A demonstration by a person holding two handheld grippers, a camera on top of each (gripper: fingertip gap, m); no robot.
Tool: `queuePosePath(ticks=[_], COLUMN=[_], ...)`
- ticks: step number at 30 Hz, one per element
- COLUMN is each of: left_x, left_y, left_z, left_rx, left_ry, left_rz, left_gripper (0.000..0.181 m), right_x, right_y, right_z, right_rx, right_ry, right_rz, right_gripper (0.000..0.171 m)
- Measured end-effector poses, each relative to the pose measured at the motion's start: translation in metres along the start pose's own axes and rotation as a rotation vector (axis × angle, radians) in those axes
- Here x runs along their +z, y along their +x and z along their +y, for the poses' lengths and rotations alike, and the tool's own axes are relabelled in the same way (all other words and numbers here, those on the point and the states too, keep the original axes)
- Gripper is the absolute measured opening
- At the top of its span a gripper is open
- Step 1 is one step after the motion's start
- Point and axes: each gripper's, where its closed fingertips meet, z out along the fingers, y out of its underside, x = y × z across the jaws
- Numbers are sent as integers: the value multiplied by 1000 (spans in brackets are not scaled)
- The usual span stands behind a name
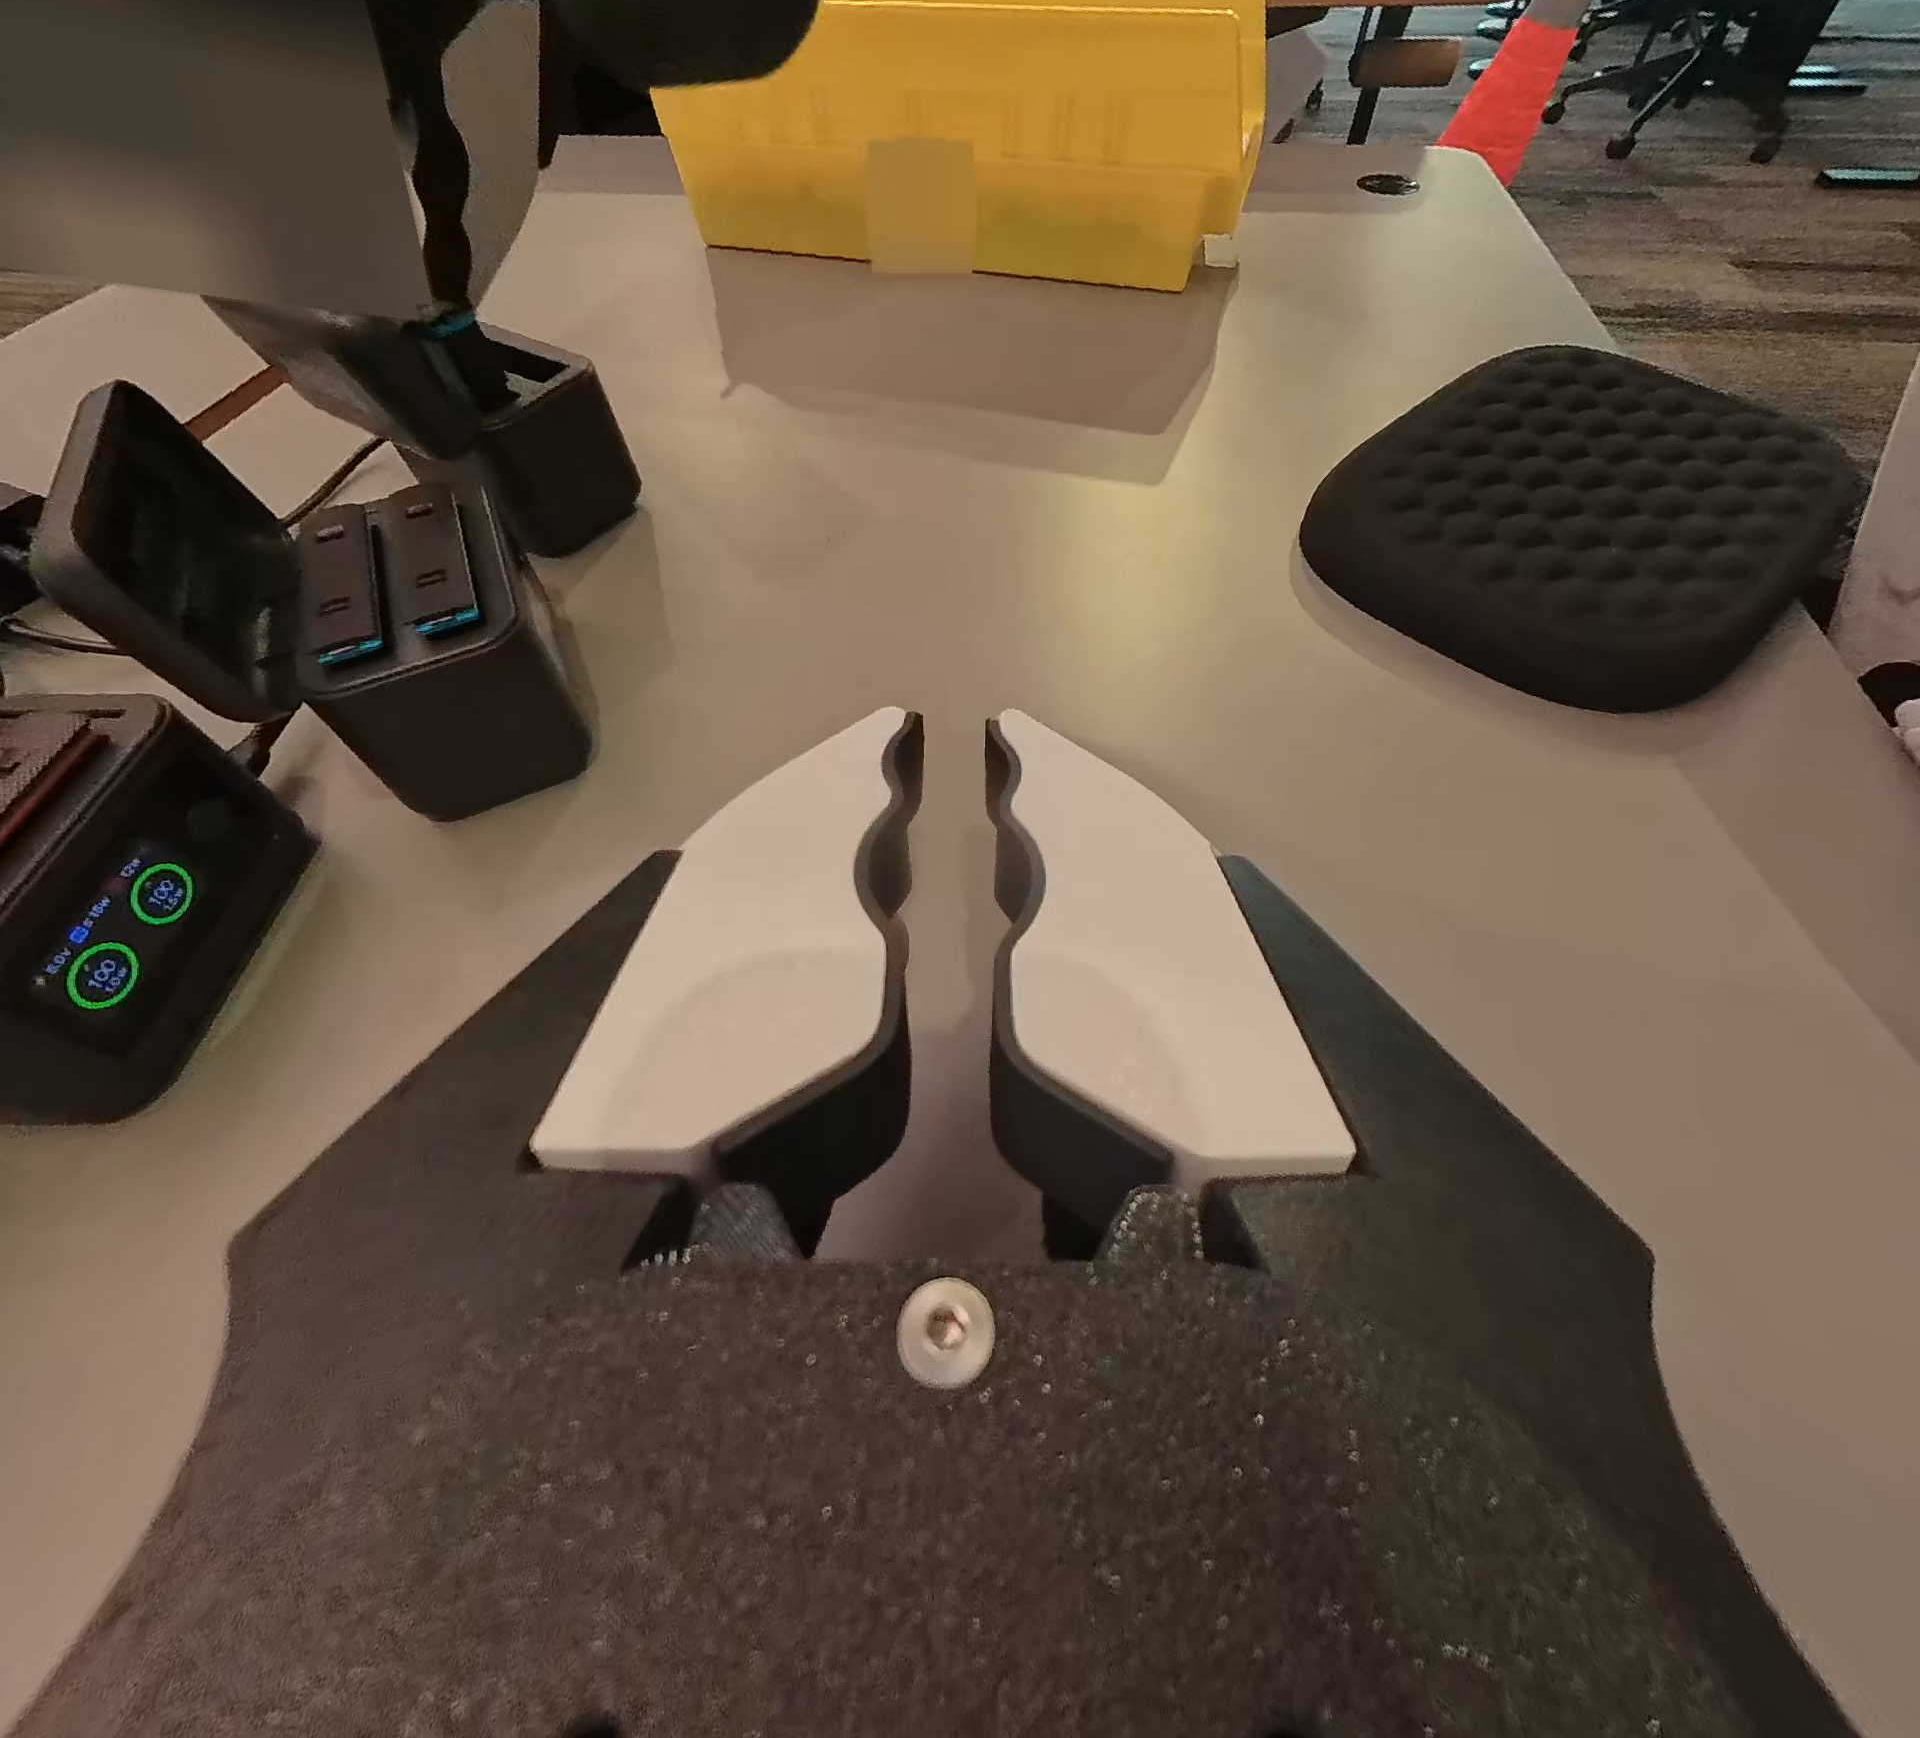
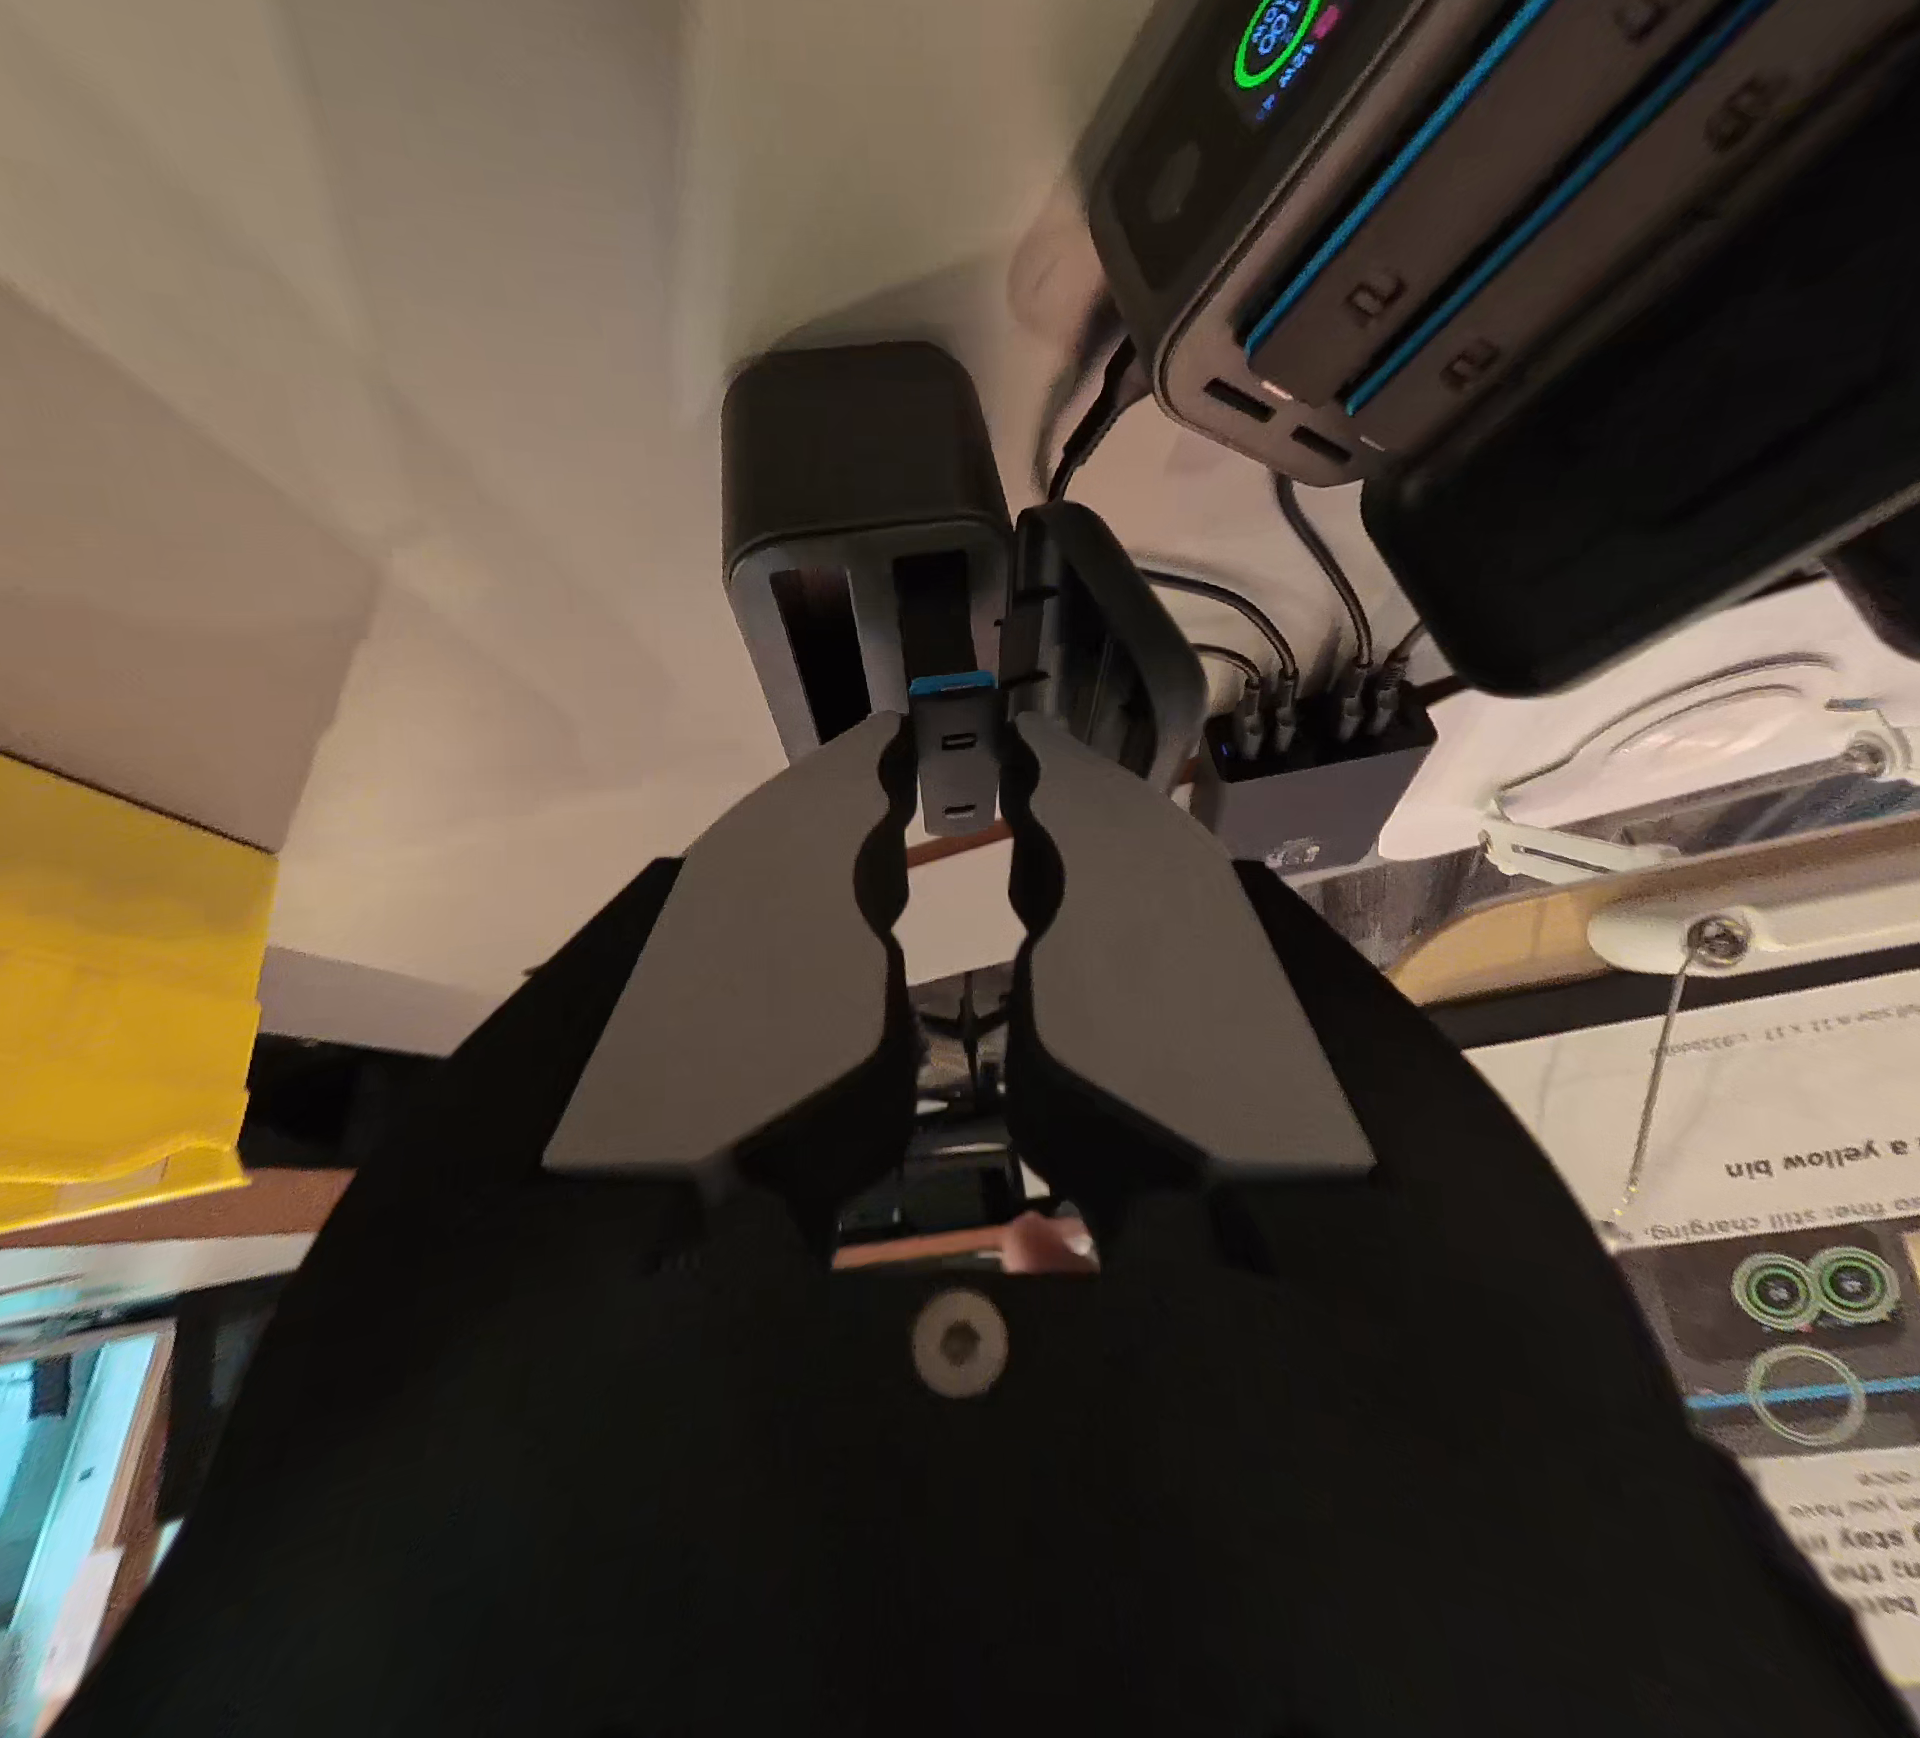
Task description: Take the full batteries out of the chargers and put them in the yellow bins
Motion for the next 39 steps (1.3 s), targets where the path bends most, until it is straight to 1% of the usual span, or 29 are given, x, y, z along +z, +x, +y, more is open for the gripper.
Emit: queuePosePath(ticks=[6, 10, 13, 17, 20, 24, 29, 32, 36, 39], left_x=[0, 1, 1, 1, 1, 2, 2, 2, 2, 2], left_y=[2, 3, 3, 2, 2, 3, 3, 2, 3, 4], left_z=[0, 1, 1, 2, 2, 3, 3, 3, 3, 4], left_rx=[10, 19, 22, 21, 21, 25, 25, 22, 25, 29], left_ry=[-4, -10, -12, -15, -17, -22, -24, -21, -25, -31], left_rz=[2, 3, 2, 0, -1, -1, -1, -2, 0, 4], left_gripper=[10, 10, 10, 10, 10, 10, 10, 10, 10, 10], right_x=[0, 0, -2, -12, -14, -10, 4, 11, 10, 5], right_y=[2, 0, -3, -3, -5, -7, -3, 0, 1, 5], right_z=[0, 0, 0, 5, 11, 5, 6, 5, 7, 12], right_rx=[34, 88, 163, 338, 403, 485, 390, 298, 193, 111], right_ry=[-27, 3, 57, 171, 213, 277, 217, 167, 108, 3], right_rz=[-15, -8, -12, -47, -55, -81, -19, 21, 44, 71], right_gripper=[15, 15, 16, 19, 20, 19, 22, 19, 15, 14])
